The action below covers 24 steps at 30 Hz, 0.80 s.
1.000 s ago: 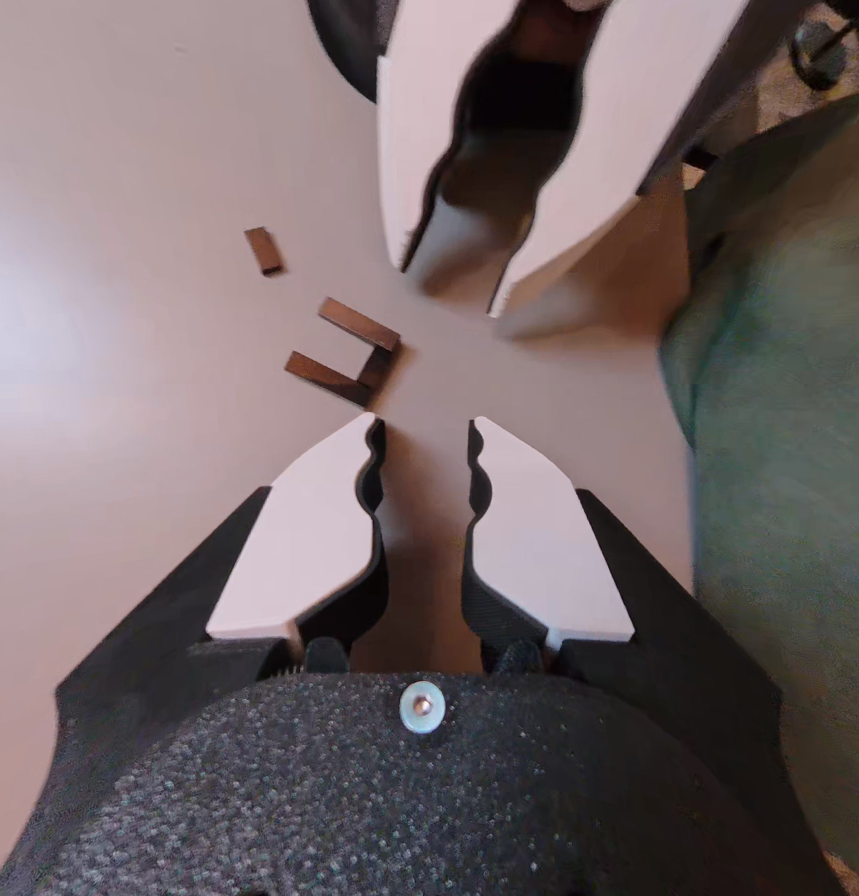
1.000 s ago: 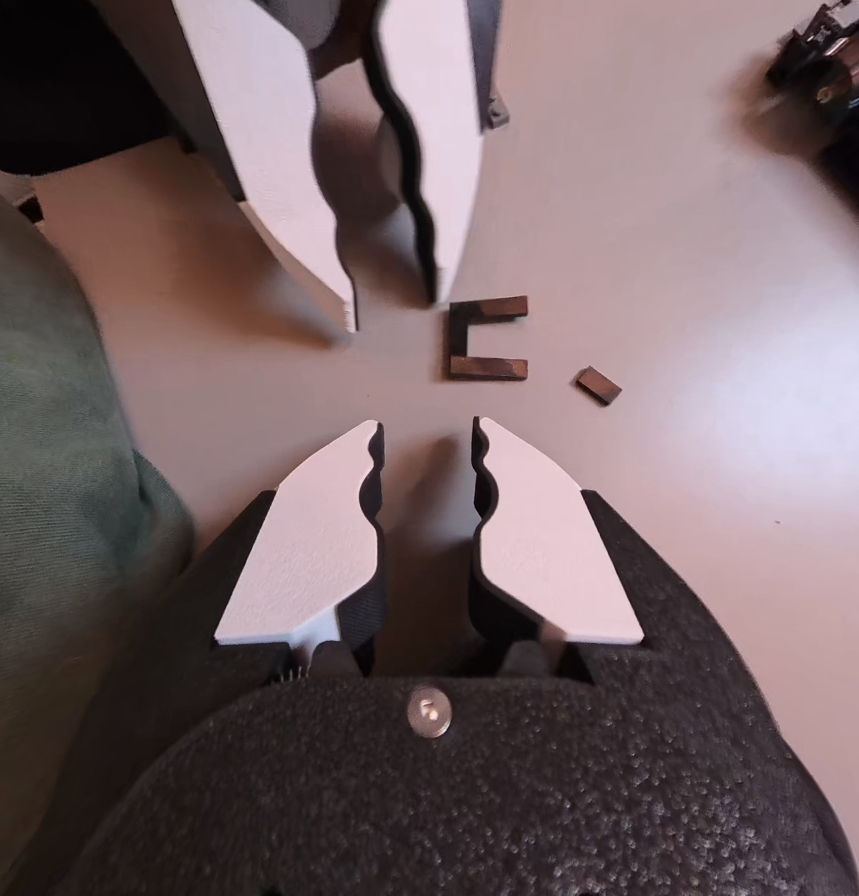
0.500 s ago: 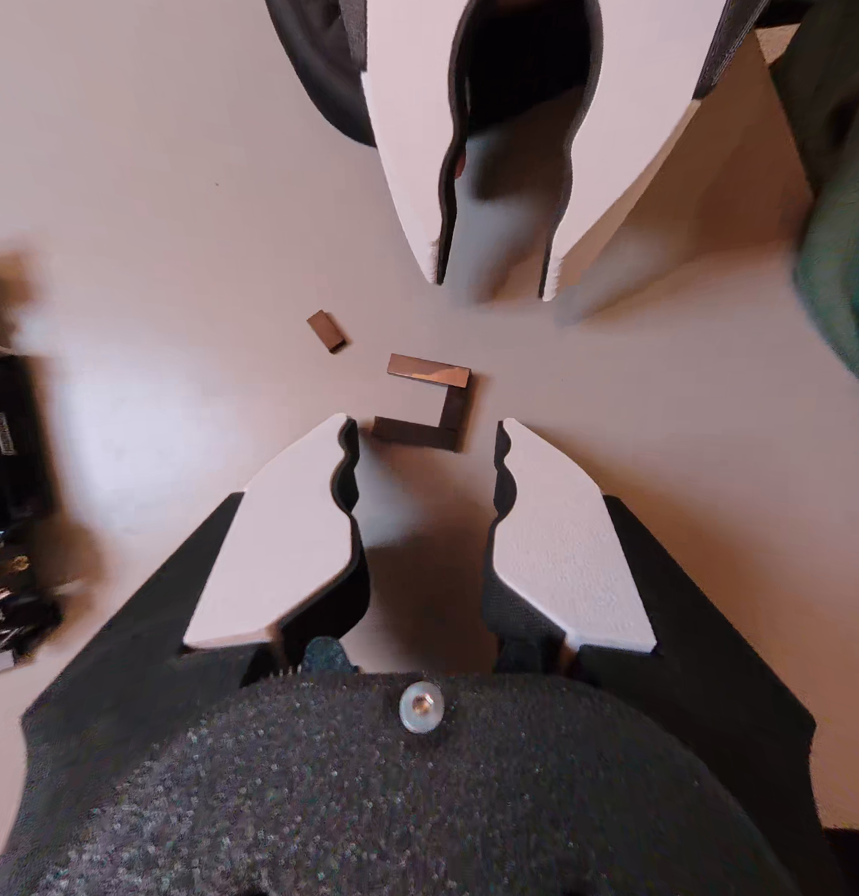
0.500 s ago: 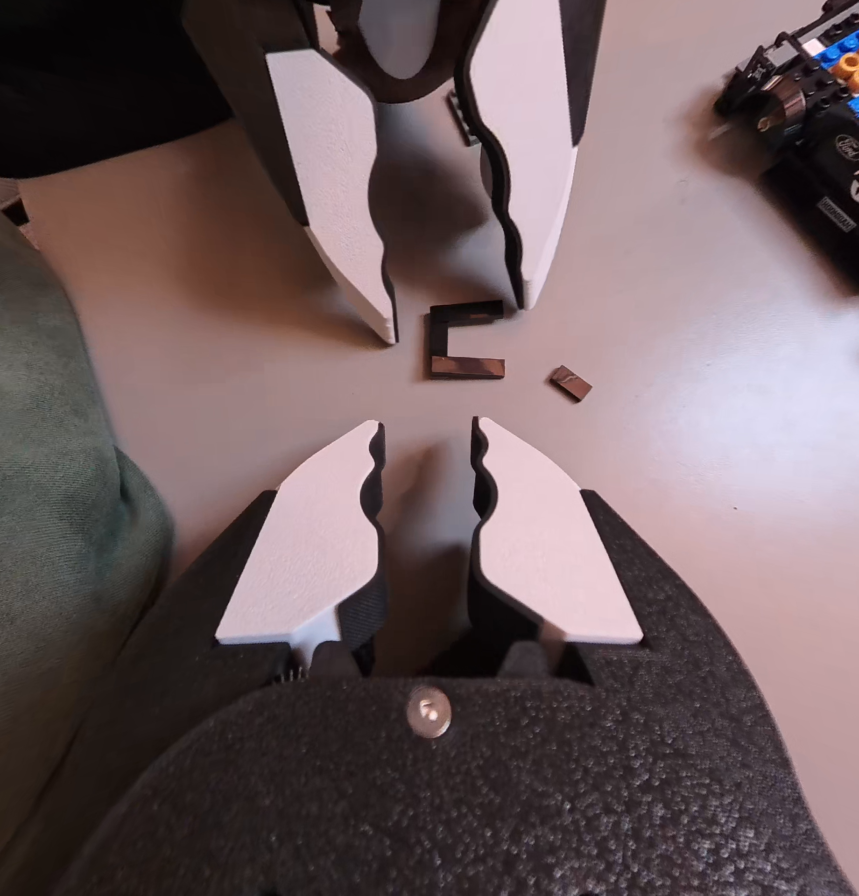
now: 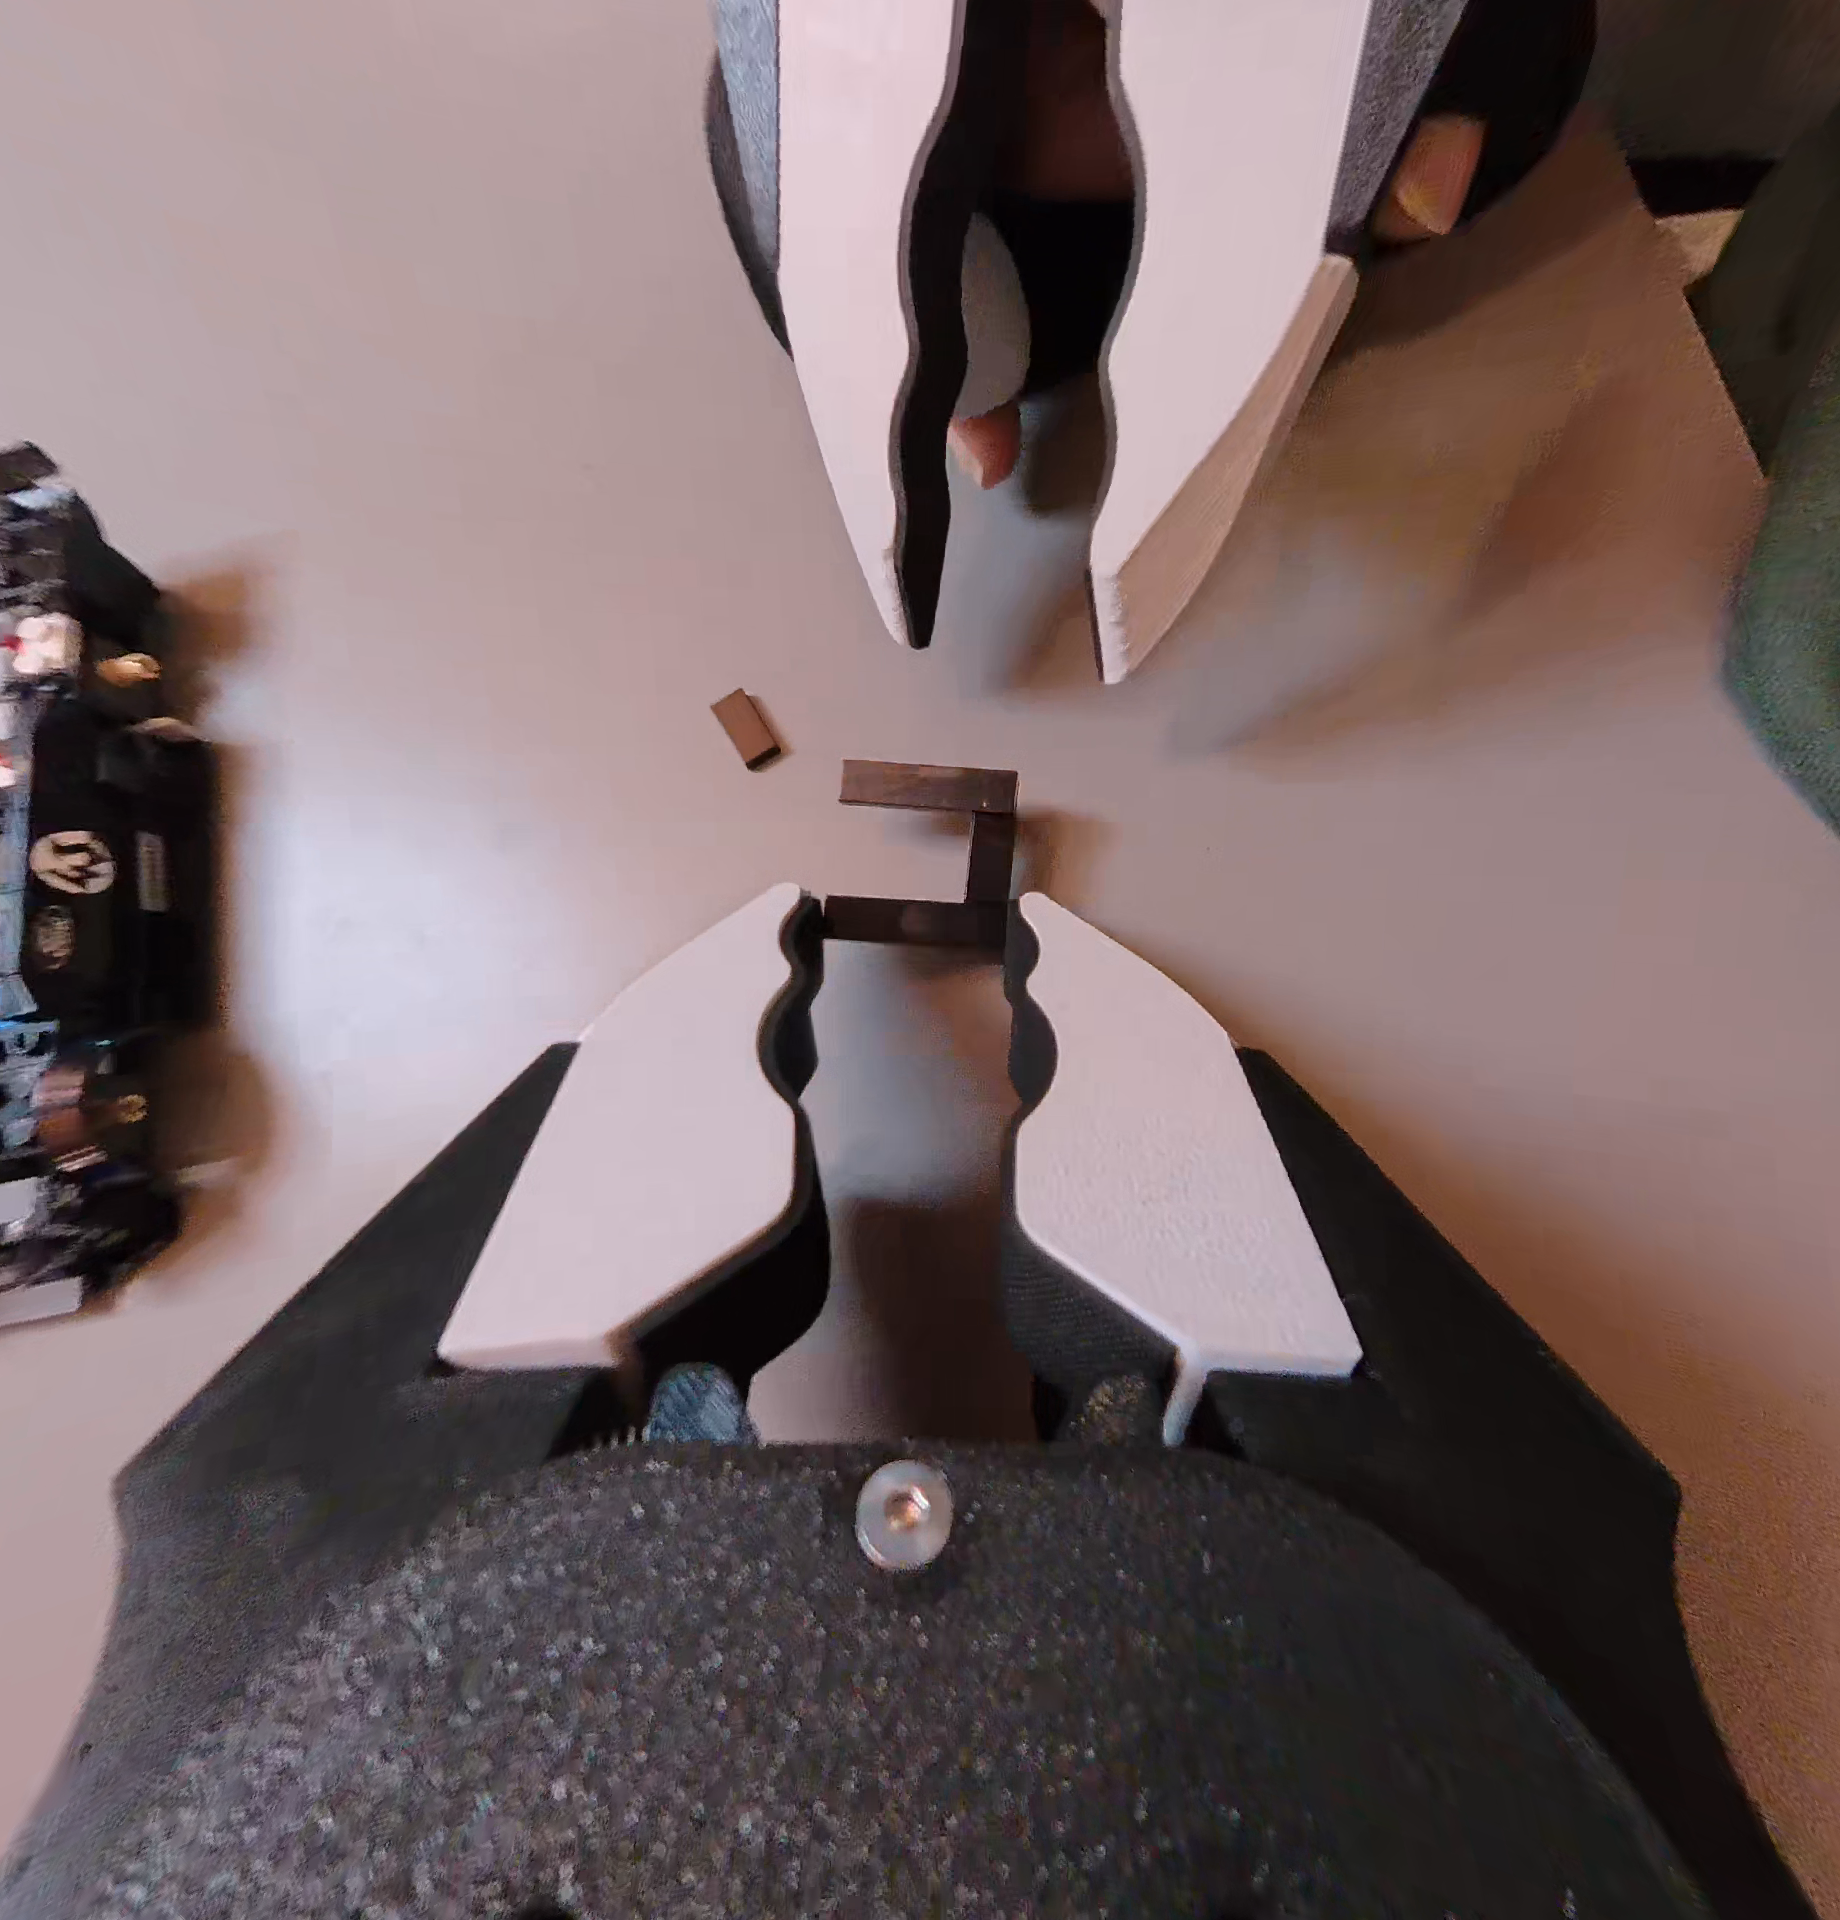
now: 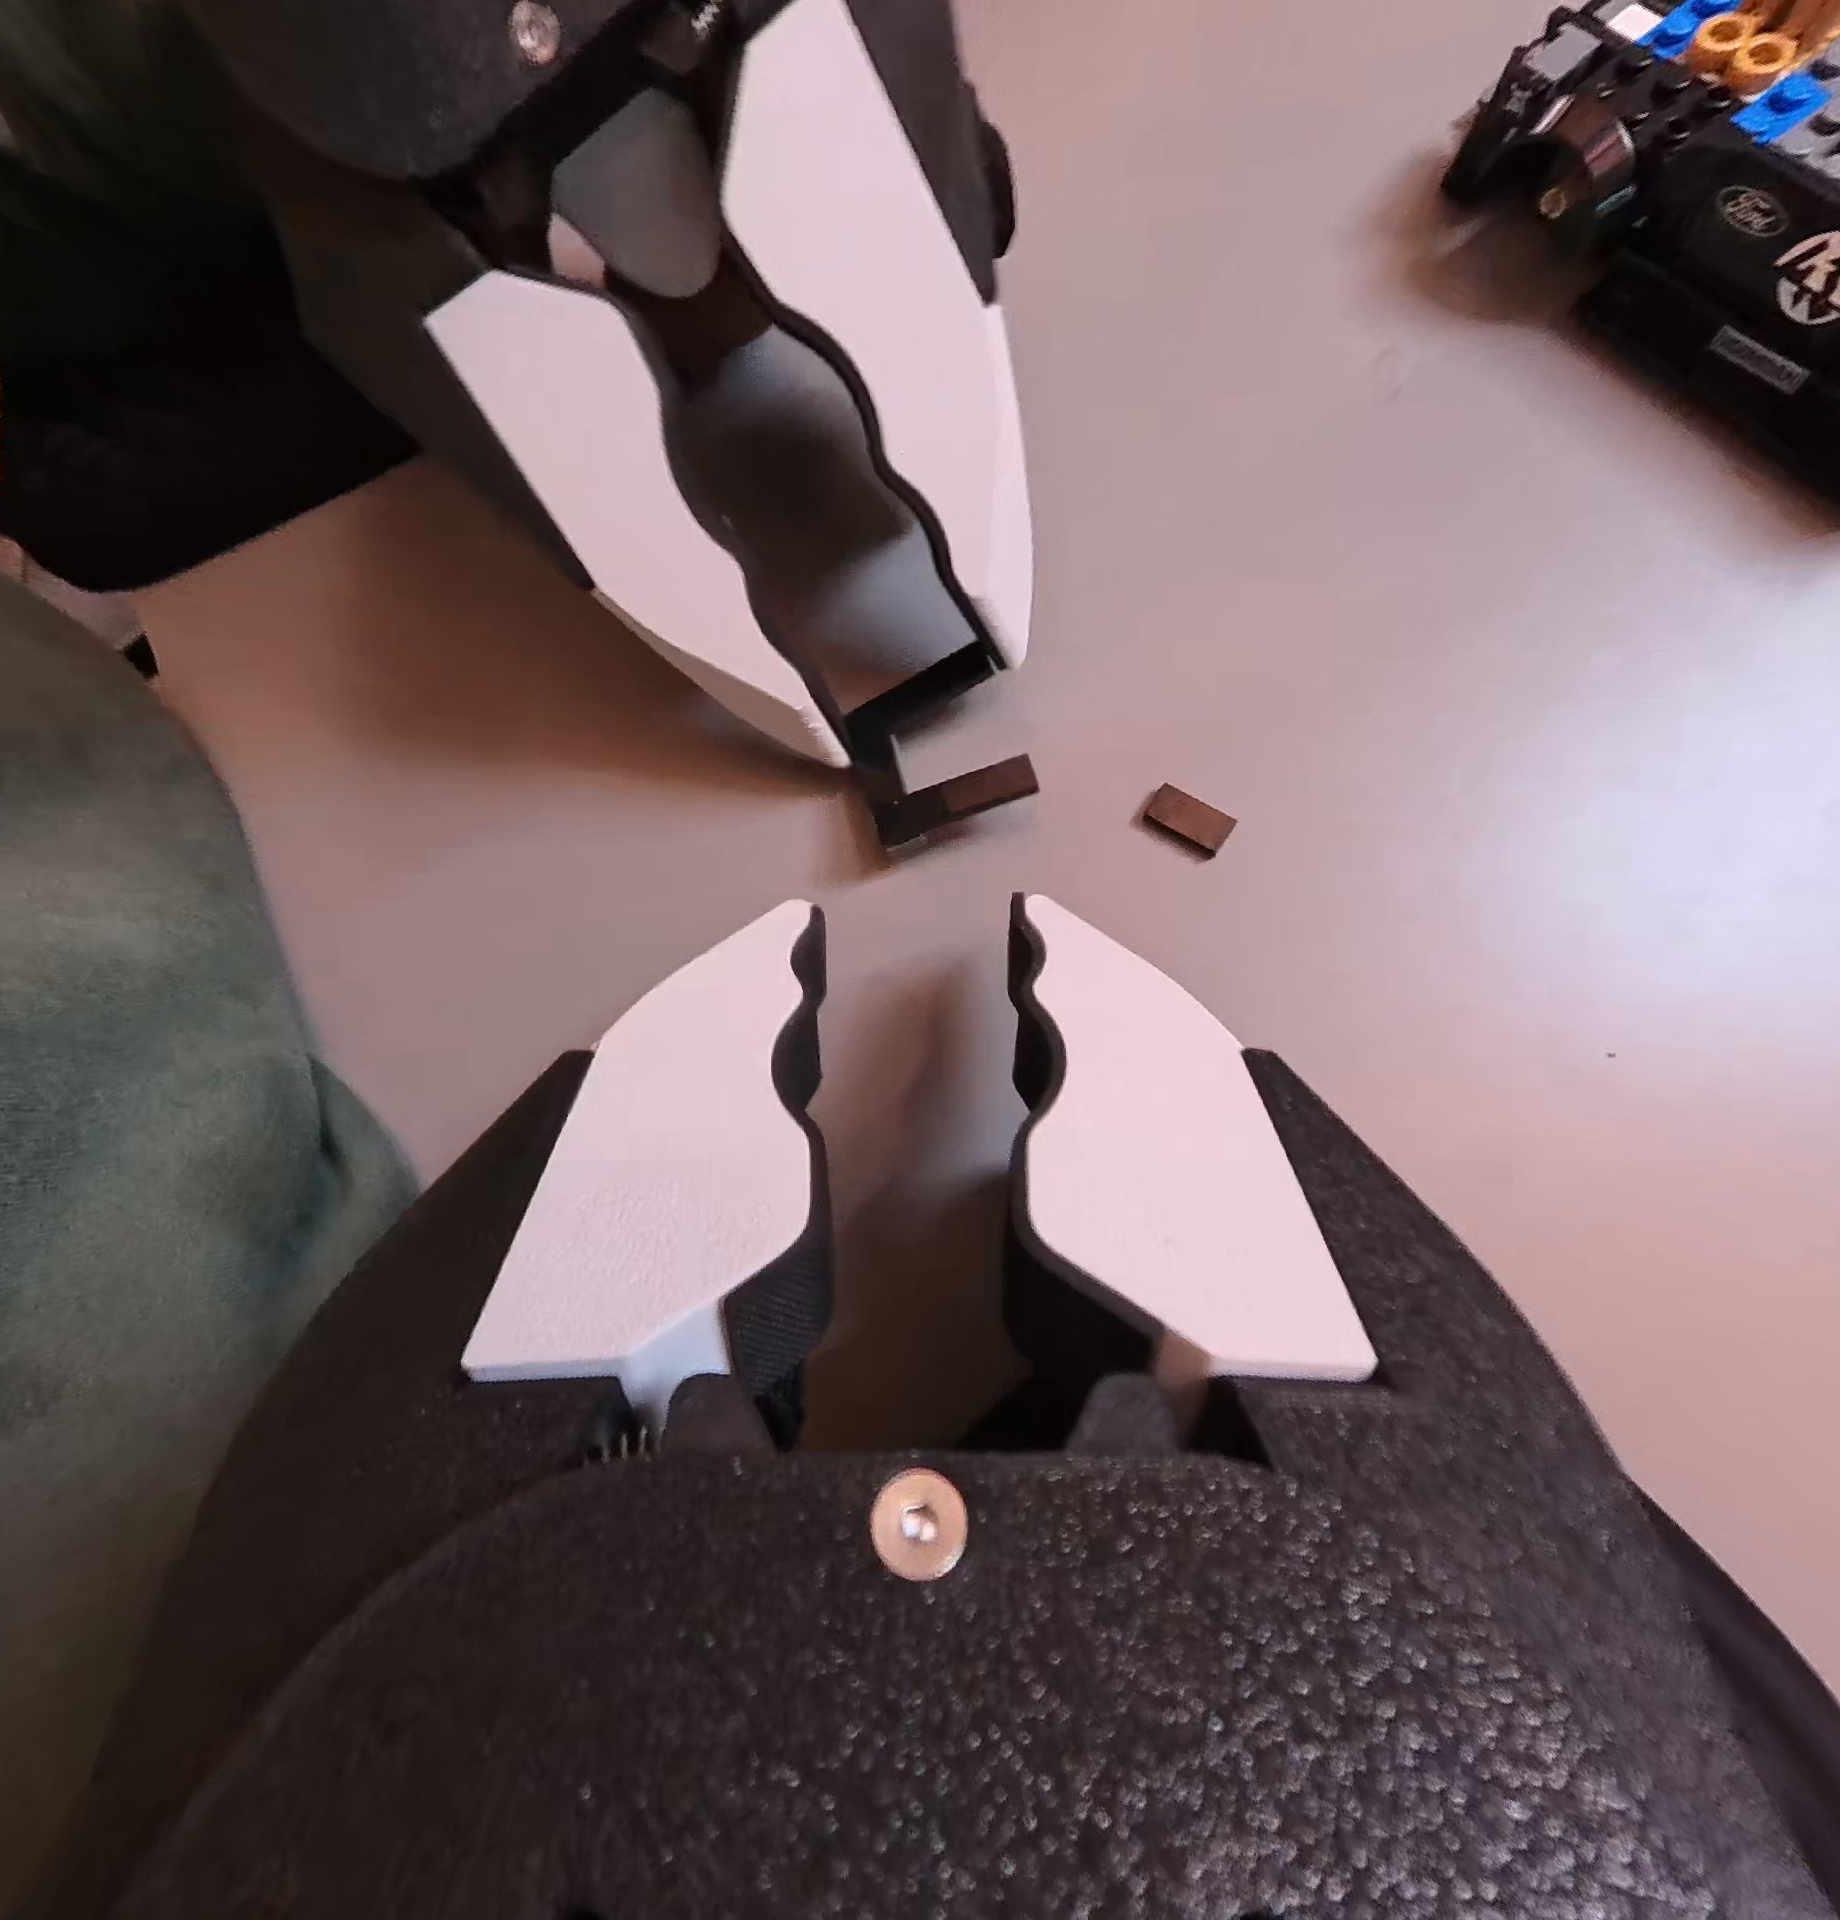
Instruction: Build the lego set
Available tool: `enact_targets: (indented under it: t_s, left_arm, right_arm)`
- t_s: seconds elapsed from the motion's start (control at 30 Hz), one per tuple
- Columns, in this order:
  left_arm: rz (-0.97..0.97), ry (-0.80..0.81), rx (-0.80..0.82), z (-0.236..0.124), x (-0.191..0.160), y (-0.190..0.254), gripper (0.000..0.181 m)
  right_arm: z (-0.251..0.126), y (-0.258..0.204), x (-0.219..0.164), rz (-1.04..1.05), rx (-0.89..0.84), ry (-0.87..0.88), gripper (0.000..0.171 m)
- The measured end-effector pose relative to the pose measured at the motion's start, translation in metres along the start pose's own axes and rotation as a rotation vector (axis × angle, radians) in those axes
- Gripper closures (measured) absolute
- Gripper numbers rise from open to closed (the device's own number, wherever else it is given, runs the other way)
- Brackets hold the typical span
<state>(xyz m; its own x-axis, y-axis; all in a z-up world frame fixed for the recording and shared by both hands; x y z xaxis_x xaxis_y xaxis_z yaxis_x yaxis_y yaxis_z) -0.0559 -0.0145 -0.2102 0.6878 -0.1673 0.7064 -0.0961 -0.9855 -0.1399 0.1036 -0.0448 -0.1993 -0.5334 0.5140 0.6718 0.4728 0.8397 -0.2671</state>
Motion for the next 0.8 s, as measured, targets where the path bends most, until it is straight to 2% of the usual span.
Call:
enact_targets:
  t_s: [0.1, 0.27, 0.37, 0.6, 0.8]
  left_arm:
    - [0.024, 0.053, 0.106, -0.010, 0.004, 0.002, 0.148]
    - [0.108, 0.126, 0.326, -0.032, 0.017, 0.007, 0.148]
    - [0.171, 0.144, 0.427, -0.040, 0.024, 0.011, 0.148]
    - [0.251, 0.158, 0.522, -0.048, 0.033, 0.017, 0.148]
    - [0.254, 0.177, 0.529, -0.051, 0.035, 0.018, 0.148]
  right_arm:
    - [-0.001, 0.003, 0.004, 0.083, 0.022, 0.062, 0.137]
    - [-0.007, 0.007, 0.018, 0.294, 0.122, 0.263, 0.138]
    - [-0.010, 0.005, 0.027, 0.417, 0.251, 0.354, 0.141]
    - [-0.008, 0.001, 0.035, 0.431, 0.336, 0.386, 0.162]
    - [-0.011, -0.001, 0.036, 0.356, 0.329, 0.417, 0.163]
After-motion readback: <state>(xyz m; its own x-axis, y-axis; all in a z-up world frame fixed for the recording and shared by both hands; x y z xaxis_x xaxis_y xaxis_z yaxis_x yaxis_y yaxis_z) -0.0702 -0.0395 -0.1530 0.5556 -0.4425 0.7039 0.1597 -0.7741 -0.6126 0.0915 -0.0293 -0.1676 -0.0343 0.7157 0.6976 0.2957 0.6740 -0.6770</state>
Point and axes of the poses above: each gripper's, where its closed fingertips meet, z out along the fingers, x out of its top, y = z × x across the jaws, the point moved 9 cm from there along -z, back along the fingers, and after that the axes turned 3 degrees about z, right-handed, at the moved point
